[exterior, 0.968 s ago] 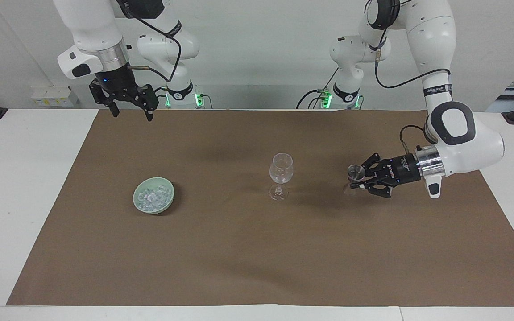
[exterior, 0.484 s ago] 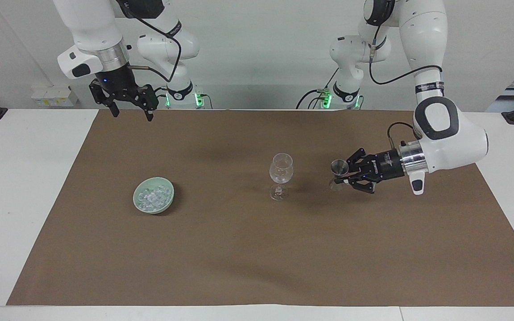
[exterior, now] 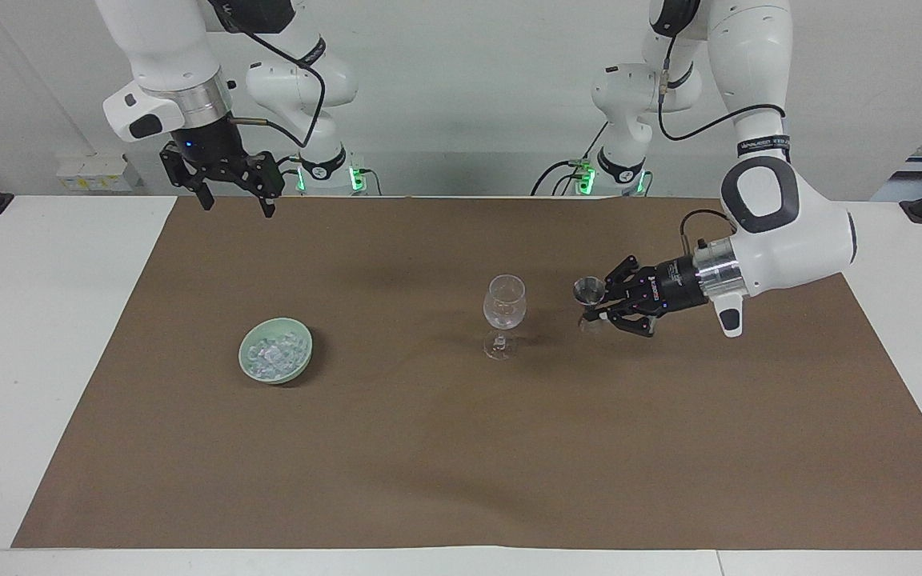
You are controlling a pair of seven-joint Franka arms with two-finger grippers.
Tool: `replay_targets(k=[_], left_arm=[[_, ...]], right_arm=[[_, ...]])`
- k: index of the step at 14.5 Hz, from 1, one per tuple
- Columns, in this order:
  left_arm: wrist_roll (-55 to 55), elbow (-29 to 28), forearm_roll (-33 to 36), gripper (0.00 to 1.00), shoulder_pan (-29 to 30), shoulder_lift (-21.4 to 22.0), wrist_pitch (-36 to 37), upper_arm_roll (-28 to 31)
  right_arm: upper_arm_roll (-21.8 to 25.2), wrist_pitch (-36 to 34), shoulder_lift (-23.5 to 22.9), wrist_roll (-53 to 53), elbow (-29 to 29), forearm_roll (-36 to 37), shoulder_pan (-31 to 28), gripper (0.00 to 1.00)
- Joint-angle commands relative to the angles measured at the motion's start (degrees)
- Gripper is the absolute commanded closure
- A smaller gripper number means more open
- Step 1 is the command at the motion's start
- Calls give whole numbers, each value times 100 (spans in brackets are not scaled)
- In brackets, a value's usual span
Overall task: Pour wine and add ice with both arms
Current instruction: 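Lift the metal cup with the left gripper and carry it over the glass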
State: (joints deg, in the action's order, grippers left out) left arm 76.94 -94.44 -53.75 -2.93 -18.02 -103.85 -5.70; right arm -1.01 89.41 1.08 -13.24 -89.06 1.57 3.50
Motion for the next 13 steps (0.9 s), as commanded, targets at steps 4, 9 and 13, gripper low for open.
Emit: replay_targets(k=[4,9,13], left_arm=[[375,-337,339,100,-50,317,-407,-256],[348,-549,522,100,-50,519,-451,-388],[392,-567,822,100,-41,528,-496,-573]], right_arm=[[-14,-29,23,155,-32,-113,-77,0],[-14,-29,23,155,-32,-113,-77,0],[-14,-29,23,155,-32,-113,-77,0]])
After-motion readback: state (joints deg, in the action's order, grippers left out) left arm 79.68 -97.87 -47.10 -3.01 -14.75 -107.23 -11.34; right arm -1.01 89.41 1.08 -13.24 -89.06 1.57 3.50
